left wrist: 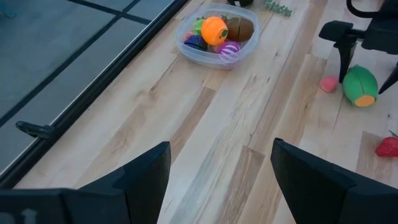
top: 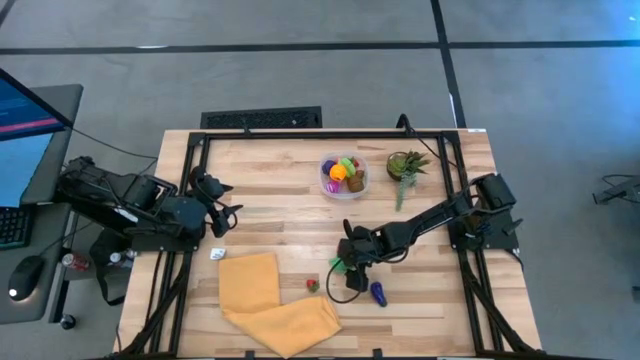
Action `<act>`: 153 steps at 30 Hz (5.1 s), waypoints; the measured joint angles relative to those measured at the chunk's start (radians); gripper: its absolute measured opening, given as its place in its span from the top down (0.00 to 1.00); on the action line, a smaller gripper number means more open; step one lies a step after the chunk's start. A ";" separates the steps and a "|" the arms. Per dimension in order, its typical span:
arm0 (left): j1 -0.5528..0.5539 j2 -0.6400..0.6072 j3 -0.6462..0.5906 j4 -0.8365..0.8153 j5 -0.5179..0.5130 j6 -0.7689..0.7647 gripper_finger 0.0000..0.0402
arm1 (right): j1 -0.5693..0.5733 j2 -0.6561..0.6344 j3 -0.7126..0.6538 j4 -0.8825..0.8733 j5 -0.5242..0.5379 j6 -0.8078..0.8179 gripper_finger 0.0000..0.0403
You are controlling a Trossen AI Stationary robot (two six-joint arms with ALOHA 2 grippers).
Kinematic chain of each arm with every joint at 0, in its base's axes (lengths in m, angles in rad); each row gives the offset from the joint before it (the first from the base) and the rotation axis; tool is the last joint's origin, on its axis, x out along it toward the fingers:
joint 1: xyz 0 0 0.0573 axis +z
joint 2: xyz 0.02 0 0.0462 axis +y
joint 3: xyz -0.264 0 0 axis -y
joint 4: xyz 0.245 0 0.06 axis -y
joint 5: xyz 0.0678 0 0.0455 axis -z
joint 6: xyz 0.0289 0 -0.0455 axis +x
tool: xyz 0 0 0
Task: Pick and placing Produce into tupperware
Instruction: Put the corn in the transparent bin
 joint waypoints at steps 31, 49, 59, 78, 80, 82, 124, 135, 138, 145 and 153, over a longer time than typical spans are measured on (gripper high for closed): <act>0.000 0.000 0.000 0.000 -0.002 0.008 0.34 | 0.000 0.002 -0.001 0.007 -0.001 0.045 0.32; 0.000 0.000 0.000 0.001 -0.003 0.014 0.33 | 0.009 -0.032 0.037 -0.015 -0.062 0.059 0.32; 0.000 0.000 0.000 0.001 -0.007 0.014 0.33 | 0.009 -0.031 0.037 -0.004 -0.060 0.009 0.32; 0.000 0.000 0.000 0.002 -0.016 0.011 0.33 | -0.005 -0.031 0.037 0.058 -0.058 0.026 0.32; 0.000 0.000 0.000 0.002 -0.019 0.011 0.34 | -0.009 -0.031 0.037 0.059 -0.058 0.028 0.32; 0.000 0.000 0.000 0.002 -0.019 0.012 0.34 | -0.014 -0.031 0.037 0.061 -0.061 0.029 0.31; 0.000 0.000 0.000 0.001 -0.025 0.015 0.34 | -0.058 0.008 0.044 0.235 -0.120 -0.295 0.15; 0.000 0.001 -0.001 -0.010 -0.009 0.008 0.33 | -0.045 0.176 0.220 0.090 -0.148 -0.341 0.15; 0.000 0.000 -0.001 -0.011 -0.008 0.008 0.33 | -0.047 0.184 0.233 0.036 -0.148 -0.352 0.15; 0.000 0.000 -0.001 -0.022 0.002 0.008 0.33 | -0.060 0.180 0.225 0.001 -0.149 -0.376 0.15; 0.000 0.000 -0.001 -0.026 0.014 0.008 0.33 | -0.068 0.179 0.226 -0.032 -0.148 -0.378 0.17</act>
